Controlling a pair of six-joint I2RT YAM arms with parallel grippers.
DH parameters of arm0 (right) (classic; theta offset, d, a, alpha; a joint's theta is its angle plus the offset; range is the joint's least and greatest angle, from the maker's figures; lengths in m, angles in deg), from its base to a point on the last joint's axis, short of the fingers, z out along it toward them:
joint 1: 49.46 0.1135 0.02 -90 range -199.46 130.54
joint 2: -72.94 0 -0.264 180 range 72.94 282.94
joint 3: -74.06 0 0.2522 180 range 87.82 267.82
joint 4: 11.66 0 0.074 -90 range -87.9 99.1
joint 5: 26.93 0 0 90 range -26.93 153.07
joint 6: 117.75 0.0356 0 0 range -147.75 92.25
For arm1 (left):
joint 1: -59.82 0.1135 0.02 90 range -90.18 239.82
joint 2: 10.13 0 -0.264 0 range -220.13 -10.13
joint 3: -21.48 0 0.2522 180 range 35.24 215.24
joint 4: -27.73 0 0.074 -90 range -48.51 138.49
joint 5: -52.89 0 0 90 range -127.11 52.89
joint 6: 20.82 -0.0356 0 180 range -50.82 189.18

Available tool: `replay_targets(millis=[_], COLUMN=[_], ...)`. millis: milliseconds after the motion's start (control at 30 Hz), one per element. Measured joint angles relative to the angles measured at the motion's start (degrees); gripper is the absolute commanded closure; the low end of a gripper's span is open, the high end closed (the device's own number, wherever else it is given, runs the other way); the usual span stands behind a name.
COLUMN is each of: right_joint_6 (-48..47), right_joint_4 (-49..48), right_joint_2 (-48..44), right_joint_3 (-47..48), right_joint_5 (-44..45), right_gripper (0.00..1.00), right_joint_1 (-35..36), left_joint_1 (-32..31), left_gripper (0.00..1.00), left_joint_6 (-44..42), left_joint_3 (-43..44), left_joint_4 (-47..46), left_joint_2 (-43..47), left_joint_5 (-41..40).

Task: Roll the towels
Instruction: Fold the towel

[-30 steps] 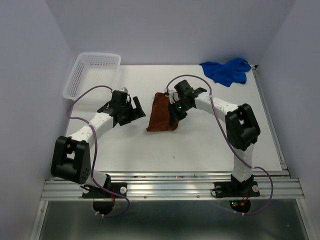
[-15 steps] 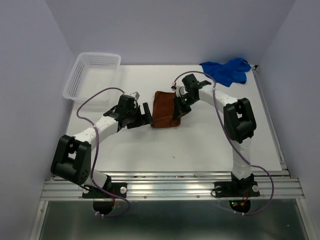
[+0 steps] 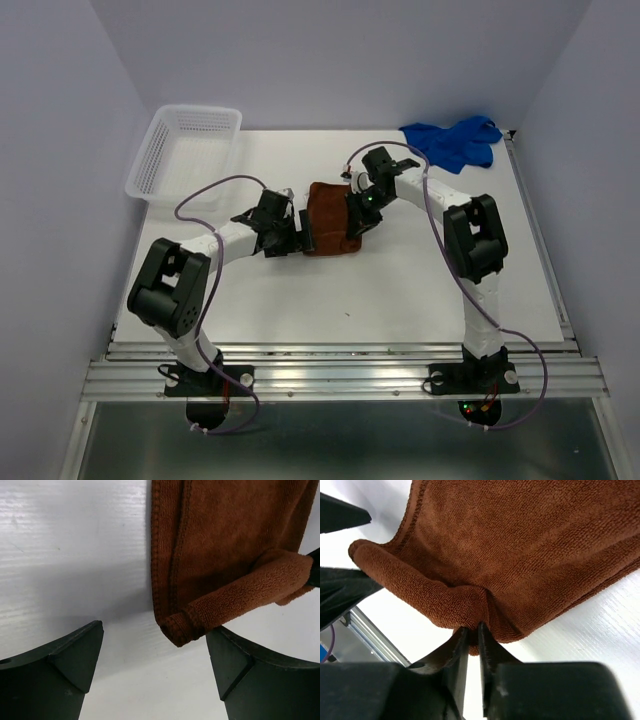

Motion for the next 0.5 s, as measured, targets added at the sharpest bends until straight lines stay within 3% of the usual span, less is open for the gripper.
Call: replay_targets(millis=[233, 500], right_joint_6=[-2.78, -6.71], right_joint_4=[0.17, -1.4], right_joint_2=[0.13, -1.14], right_joint_3=[0.09, -1.51], right_joint_5=[3.5, 11.19], right_gripper=[0.52, 0.37], right_joint_1=[-0.17, -0.17], left_joint_1=[-0.07, -0.04], left_gripper=[0.09, 0.11], left_joint_6=[0.92, 0.17], left_joint_3=[5.6, 10.49], left_joint_4=[0.17, -0.33], left_joint_2=[-3.65, -10.8], left_joint_5=[-3.96, -4.02])
